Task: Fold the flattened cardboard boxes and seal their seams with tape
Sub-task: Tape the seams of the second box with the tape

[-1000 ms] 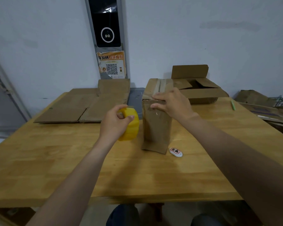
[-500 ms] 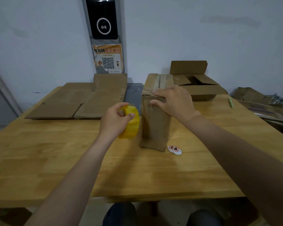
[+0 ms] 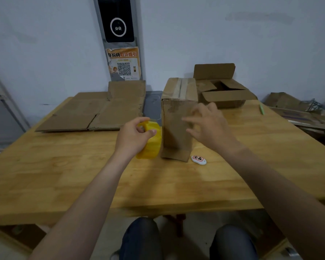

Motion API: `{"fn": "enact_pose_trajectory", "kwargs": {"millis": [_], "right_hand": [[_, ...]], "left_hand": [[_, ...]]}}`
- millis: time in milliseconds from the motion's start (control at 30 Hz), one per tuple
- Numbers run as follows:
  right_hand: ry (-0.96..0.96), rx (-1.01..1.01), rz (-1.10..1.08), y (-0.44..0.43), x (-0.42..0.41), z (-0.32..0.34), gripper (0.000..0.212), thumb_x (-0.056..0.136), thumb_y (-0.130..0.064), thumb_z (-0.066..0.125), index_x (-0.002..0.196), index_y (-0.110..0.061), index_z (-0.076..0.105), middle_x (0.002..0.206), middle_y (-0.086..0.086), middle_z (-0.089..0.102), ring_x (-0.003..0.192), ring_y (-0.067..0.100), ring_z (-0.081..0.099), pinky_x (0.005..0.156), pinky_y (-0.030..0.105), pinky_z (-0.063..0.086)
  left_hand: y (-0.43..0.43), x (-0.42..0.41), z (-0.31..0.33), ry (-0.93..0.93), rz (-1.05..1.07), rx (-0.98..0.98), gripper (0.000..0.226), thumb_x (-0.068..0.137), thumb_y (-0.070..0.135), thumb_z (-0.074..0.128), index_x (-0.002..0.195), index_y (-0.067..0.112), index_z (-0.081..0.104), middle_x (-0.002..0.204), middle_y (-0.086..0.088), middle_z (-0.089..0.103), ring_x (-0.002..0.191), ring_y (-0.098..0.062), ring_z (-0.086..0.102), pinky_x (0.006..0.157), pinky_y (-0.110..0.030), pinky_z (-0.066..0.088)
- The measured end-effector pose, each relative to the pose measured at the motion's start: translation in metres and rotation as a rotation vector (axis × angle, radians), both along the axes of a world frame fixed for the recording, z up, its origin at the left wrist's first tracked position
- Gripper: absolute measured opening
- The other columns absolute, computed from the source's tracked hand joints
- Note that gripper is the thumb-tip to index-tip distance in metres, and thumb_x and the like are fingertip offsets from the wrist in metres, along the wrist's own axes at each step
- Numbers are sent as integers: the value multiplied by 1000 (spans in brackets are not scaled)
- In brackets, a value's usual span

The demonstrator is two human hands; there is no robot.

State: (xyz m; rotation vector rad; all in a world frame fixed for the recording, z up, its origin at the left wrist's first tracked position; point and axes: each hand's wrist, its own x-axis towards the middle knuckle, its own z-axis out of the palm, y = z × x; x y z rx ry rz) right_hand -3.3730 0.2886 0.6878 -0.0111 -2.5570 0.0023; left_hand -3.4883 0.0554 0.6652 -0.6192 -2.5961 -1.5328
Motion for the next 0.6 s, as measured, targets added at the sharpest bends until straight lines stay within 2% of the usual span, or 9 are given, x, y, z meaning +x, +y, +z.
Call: {"fn": "enact_pose_trajectory", "kwargs": {"millis": [67,133,200,267,333,433,500,600], "right_hand": [[-205,-21,28,7,14,-19,26,90,-37,73,116,-39,74,117,-8,62,107,21,48,81,37,46],[-464,-73,-1,12,21,-39,20,94,-37,68,112,-40,74,126,-10,62,116,21,48,86,36,47],[-684,-90,-31,16,26,-57,20,97,-40,60,115,-41,70,140,-9,57,123,23,45,94,40,48],[-819,-77,-56,22,30,-71,31,101,-38,50,128,-41,63,150,-11,50,131,26,36,99,43,44],[-861,-119,-121,32,34,-80,46,98,-40,40,143,-45,49,154,-4,46,134,30,33,102,47,43],[-843,-195,-267,55,41,-87,61,89,-49,37,148,-57,26,148,3,44,131,39,41,99,54,47],[-841,-217,-349,68,51,-83,60,94,-45,43,151,-51,27,149,9,41,138,40,36,101,54,46],[-849,-169,-379,76,65,-68,49,100,-35,48,148,-32,42,149,3,47,145,33,26,100,50,46]], "left_hand": [[6,6,-6,-31,-22,-9,45,87,42,78,130,42,65,82,5,61,86,-16,63,77,-36,54],[14,14,-12,-58,-49,-16,44,87,39,79,129,40,65,81,7,58,89,-18,63,81,-41,58],[25,23,-17,-80,-75,-27,43,87,36,80,128,40,65,84,6,60,95,-20,67,84,-47,60],[33,31,-20,-90,-89,-29,44,87,36,80,129,39,66,87,5,62,97,-18,67,85,-46,60],[38,35,-23,-136,-93,-9,46,88,34,80,130,39,66,91,4,62,98,-18,65,84,-42,59],[43,38,-25,-204,-85,39,44,86,34,81,126,44,66,102,-2,69,99,-21,68,86,-47,61],[46,39,-25,-209,-56,51,43,85,36,81,123,47,65,105,-3,70,98,-21,69,87,-49,61],[48,38,-22,-183,-15,38,42,84,42,80,123,47,65,103,0,72,94,-20,71,81,-50,62]]}}
